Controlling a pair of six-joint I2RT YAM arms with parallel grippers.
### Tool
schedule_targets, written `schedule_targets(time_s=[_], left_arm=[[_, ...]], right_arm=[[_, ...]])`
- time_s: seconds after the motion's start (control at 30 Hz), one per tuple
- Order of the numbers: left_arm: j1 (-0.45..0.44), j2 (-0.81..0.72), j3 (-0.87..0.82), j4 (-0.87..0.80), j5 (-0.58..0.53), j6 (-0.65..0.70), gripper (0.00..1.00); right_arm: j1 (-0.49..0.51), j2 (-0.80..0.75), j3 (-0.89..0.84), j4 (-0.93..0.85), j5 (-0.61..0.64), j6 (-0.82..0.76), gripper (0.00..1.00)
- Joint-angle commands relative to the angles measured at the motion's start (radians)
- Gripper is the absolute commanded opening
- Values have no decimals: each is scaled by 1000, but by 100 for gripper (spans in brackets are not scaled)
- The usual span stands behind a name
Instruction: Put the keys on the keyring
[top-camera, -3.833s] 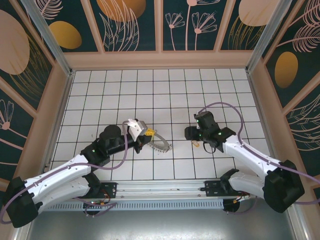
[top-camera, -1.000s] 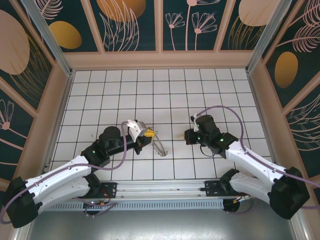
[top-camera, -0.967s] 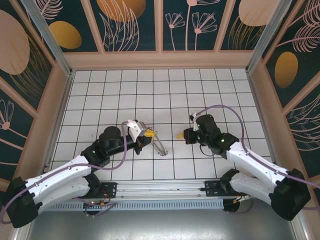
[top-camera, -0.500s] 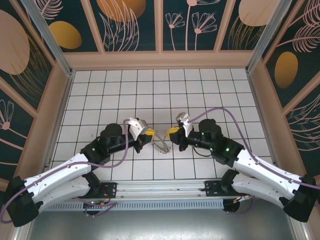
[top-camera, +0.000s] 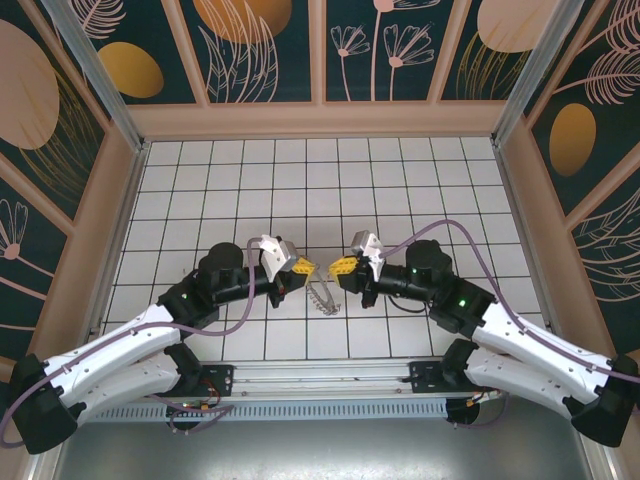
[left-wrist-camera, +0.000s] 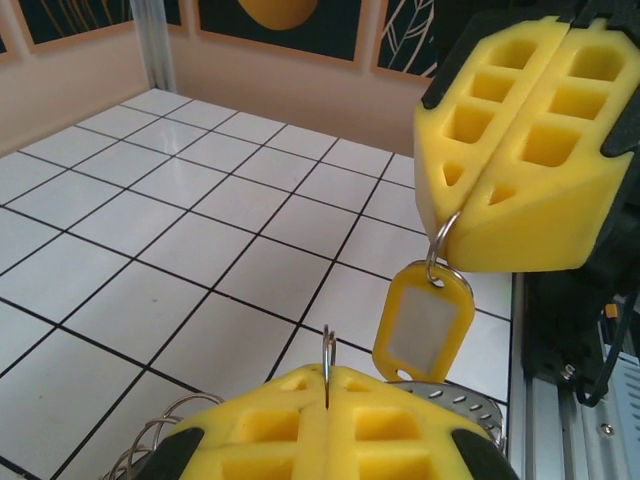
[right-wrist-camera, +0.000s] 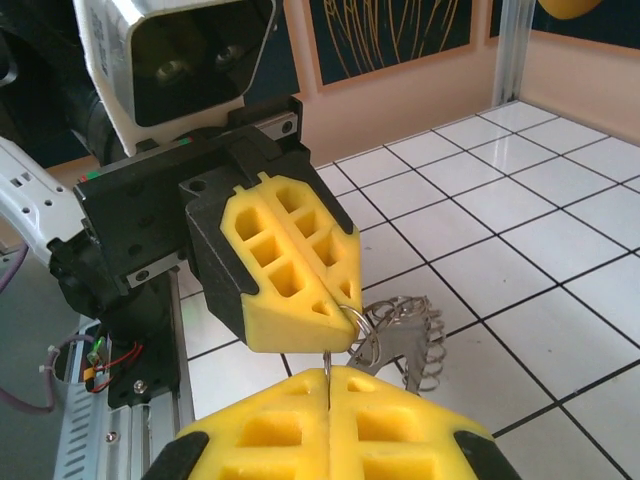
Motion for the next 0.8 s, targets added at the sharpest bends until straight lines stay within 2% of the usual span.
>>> schedule_targets(time_s=[0.0, 0.23, 0.77], left_arm=[[0, -1, 46, 11, 46, 26, 0], [-1, 2, 48, 22, 64, 23, 0], [0, -3, 34, 25, 59, 16, 0]], right_arm=[[8, -18, -14, 33, -8, -30, 0], [12, -9, -36, 83, 13, -23, 0], [91, 64, -11, 126, 103, -29, 0]])
